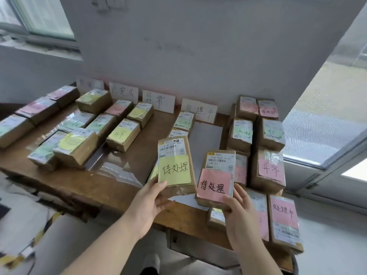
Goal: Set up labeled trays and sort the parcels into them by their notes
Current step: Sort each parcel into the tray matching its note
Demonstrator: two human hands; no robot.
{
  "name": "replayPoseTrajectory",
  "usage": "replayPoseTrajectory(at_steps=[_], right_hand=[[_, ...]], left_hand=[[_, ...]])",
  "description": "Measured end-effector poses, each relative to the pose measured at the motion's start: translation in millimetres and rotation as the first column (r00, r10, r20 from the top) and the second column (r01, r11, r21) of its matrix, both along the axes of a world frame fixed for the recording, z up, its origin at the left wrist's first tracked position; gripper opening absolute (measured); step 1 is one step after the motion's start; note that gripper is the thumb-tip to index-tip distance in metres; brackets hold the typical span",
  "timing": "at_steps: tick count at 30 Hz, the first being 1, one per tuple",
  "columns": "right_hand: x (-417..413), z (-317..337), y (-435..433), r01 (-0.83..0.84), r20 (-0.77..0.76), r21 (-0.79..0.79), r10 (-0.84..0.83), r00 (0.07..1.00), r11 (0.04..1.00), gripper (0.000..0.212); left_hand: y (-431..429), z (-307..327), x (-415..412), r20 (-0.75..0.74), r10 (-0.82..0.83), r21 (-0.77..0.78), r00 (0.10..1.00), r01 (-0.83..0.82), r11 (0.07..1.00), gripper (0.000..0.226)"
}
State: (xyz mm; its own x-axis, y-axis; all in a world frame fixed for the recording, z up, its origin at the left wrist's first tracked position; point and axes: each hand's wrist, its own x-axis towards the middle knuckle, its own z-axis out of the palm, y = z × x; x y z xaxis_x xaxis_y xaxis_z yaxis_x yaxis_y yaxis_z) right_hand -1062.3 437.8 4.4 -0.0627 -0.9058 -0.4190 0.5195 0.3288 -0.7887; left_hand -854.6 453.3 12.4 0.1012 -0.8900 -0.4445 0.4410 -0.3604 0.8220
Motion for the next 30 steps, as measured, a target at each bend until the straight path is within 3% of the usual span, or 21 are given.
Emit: replayPoseTrajectory(at_steps=[8,17,21,30], right_hand=[[46,18,1,-0.075,-0.01,-0.047,0.075,0.997,0.996,0.053],[182,20,-3,-0.11,0.0,-0.074,0.11,0.994,0.991,0.041],[240,12,-7,-0.08,-0.093,-0.042,0.076,0.993,0.996,0.043],[302,16,-13,-0.031,-0.101,-0.022,0.029,0.994,0.999,0.045]], left_hand=[[15,1,63,0.079,0.039,-0.033,0.996,-0.037,0.999,0.027],[-3,3,197,0.198,-0.128,-0.066,0.972,0.144,0.987,0.026],[-10,1,253,0.23,-0.15,-0.04,0.962,0.163,0.986,0.031],[-26,3,312,0.265,-0.215,-0.068,0.94,0.241,0.968,0.045]])
